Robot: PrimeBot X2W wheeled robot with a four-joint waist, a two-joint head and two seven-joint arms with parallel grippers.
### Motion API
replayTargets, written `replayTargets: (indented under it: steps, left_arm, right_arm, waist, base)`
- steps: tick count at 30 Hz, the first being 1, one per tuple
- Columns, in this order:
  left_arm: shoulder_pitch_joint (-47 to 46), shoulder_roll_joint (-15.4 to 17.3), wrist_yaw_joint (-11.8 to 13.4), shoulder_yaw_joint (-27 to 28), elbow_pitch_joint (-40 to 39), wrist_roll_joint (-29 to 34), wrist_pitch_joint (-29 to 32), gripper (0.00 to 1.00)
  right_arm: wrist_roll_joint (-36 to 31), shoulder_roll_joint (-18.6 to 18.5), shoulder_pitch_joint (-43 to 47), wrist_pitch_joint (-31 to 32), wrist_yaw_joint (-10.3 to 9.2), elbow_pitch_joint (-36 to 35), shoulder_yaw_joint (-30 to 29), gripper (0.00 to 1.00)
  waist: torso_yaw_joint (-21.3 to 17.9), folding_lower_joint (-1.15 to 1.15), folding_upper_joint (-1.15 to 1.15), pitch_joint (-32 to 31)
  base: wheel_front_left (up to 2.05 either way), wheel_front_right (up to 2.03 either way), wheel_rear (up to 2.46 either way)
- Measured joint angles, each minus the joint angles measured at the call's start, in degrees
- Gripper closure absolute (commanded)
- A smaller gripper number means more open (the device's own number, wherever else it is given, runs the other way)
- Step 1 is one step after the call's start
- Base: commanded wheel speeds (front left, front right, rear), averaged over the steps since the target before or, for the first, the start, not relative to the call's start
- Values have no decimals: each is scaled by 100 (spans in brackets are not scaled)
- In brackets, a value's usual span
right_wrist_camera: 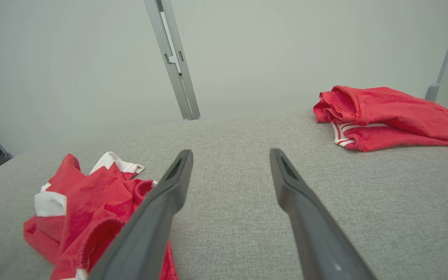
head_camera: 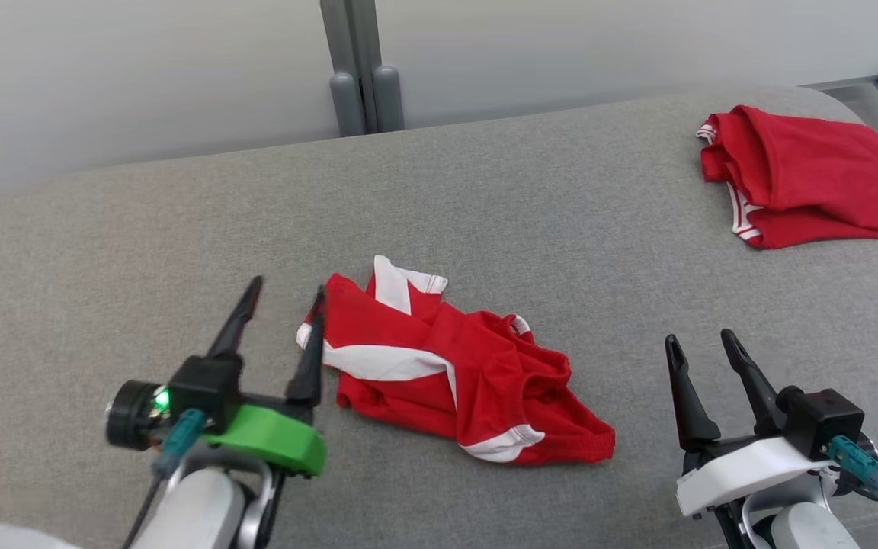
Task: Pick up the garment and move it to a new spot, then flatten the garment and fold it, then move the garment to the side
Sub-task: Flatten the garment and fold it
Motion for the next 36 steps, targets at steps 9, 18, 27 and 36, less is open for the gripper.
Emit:
replayTargets:
  steps: [9, 18, 27, 36]
  left_arm:
    - [1243, 54, -83, 1607, -592, 210, -7, 0]
    - [1817, -337, -786, 2415, -723, 599, -8, 0]
    - [1851, -695, -1104, 2870, -627, 953, -8, 0]
    - [1827, -861, -1272, 3017, -575, 1190, -8, 0]
  right_arm:
    - [0, -36, 140, 0, 0, 30, 64, 0]
    - [13, -130, 213, 0, 0, 33, 192, 0]
    - [337, -327, 230, 0, 0, 287, 1016, 0]
    - [590, -570, -104, 109, 0, 1042, 2105, 0]
  waist:
    - [257, 0, 0, -181]
    - [505, 0, 0, -285]
    - [688, 0, 0, -343]
    - [817, 0, 0, -272]
  base:
    - [0, 0, 0]
    - [0, 0, 0]
    - [0, 0, 0]
    - [0, 0, 0]
